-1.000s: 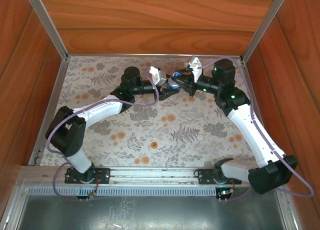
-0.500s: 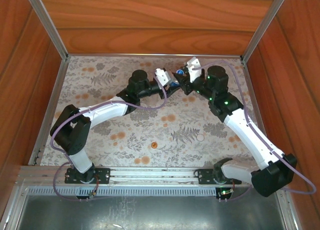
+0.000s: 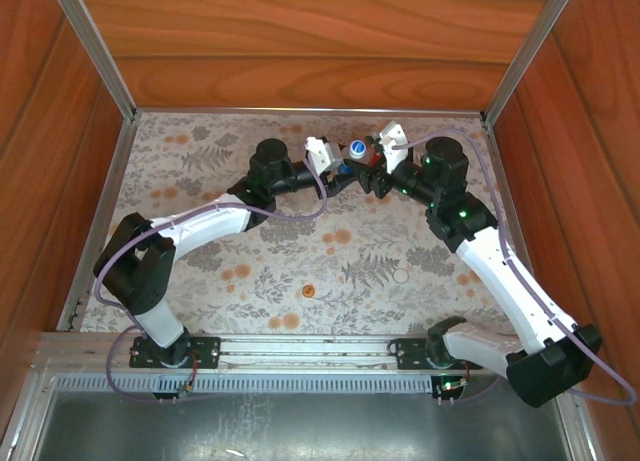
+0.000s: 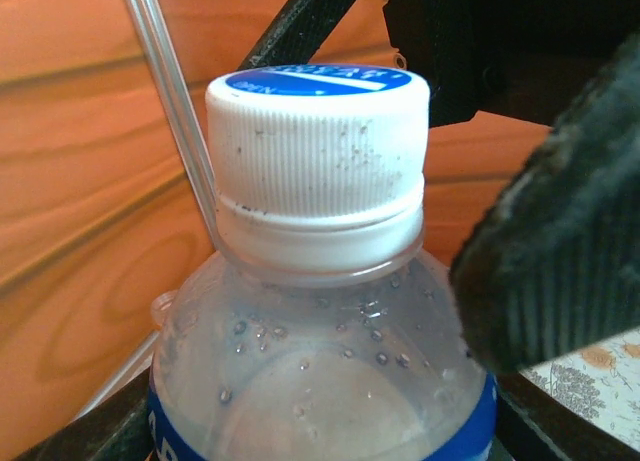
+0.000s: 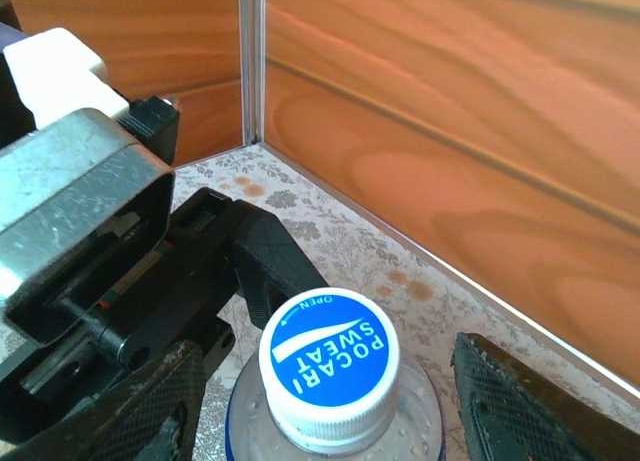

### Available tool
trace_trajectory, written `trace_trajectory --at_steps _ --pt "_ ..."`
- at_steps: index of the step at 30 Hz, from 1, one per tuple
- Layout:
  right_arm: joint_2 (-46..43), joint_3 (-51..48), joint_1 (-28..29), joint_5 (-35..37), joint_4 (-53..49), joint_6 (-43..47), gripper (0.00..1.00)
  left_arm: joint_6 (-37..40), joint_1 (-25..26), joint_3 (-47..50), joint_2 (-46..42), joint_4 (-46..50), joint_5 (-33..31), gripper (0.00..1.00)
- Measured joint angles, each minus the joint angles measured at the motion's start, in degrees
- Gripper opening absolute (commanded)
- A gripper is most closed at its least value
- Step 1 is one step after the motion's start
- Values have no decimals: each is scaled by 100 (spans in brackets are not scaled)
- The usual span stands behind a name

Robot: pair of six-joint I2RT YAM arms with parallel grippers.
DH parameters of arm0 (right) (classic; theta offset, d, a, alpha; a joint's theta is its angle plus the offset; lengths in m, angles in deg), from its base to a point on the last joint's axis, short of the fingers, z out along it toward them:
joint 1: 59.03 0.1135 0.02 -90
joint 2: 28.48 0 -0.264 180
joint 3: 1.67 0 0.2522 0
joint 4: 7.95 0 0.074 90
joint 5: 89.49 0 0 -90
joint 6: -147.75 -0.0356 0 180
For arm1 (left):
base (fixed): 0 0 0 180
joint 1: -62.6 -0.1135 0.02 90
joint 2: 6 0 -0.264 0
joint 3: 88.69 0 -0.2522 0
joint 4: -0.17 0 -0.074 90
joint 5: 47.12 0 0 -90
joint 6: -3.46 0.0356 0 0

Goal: Screw on the bottle caps

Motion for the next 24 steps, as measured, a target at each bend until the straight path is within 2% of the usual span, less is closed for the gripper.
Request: trace_trajectory --at_steps 5,12,14,18,24 --pt "-103 -13 0 -42 55 -2 74 -120 -122 286 -367 9 -415 50" --pt "-280 -79 0 -671 264 -9 96 -367 -636 603 -1436 -44 -1320 50" --pt "-236 -79 2 -935 289 7 98 -393 -796 737 -1674 -103 -1598 50" --pt "-68 -79 28 -1362 352 22 100 -415 -1099 1231 -2031 -146 -2264 50" --pt "205 -79 219 -1615 365 39 100 -610 -1552 2323 -2339 -111 -3311 50"
